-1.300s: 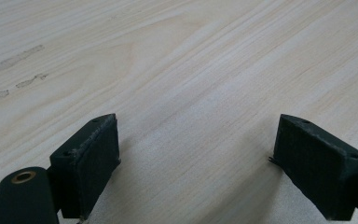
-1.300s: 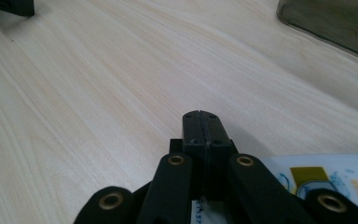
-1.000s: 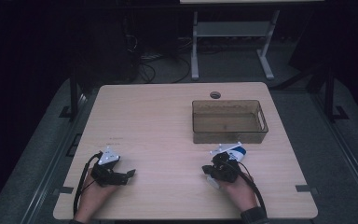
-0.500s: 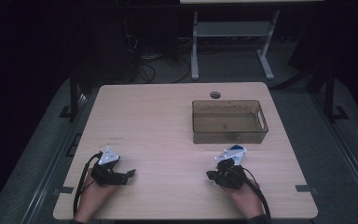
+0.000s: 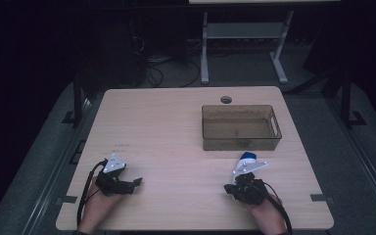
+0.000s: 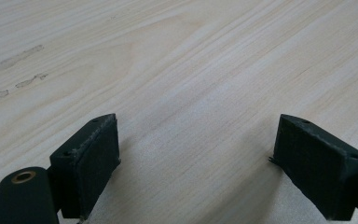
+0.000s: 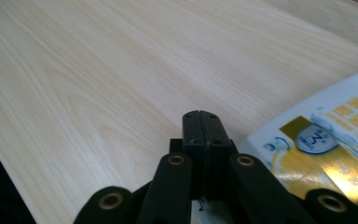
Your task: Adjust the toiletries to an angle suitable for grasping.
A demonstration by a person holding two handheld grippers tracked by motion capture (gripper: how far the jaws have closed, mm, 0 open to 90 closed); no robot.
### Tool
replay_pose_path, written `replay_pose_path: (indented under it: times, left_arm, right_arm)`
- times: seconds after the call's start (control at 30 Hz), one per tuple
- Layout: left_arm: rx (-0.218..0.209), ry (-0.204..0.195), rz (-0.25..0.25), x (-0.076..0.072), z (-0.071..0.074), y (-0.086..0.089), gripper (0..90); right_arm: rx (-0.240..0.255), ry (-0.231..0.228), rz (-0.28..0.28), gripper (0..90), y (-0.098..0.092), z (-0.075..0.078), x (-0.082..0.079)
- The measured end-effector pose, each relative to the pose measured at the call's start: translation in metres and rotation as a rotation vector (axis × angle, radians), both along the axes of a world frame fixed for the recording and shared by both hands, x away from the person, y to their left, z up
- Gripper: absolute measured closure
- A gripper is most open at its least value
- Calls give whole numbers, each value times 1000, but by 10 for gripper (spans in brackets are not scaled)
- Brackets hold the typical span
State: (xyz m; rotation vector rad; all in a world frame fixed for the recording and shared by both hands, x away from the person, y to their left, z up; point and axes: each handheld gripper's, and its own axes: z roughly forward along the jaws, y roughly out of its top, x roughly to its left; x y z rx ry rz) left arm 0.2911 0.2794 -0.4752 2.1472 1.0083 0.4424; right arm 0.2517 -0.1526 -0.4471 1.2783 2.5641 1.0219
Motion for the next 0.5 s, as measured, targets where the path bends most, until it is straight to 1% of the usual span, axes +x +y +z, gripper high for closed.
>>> replay_pose_path:
  times: [0.13,0.23,0.37,0.5]
  left_arm:
    - [0,0,0,0,0,0,131]
    - [0,0,0,0,0,0,131]
    - [0,0,0,0,0,0,131]
    - [0,0,0,0,0,0,130]
  right_arm:
    - [-7,-1,-5,898,-5,0,-2]
    - [-14,2,-17,898,-13,1,-6]
    - [-5,7,-36,898,-22,0,-9]
    - [-9,8,-53,898,-29,0,-13]
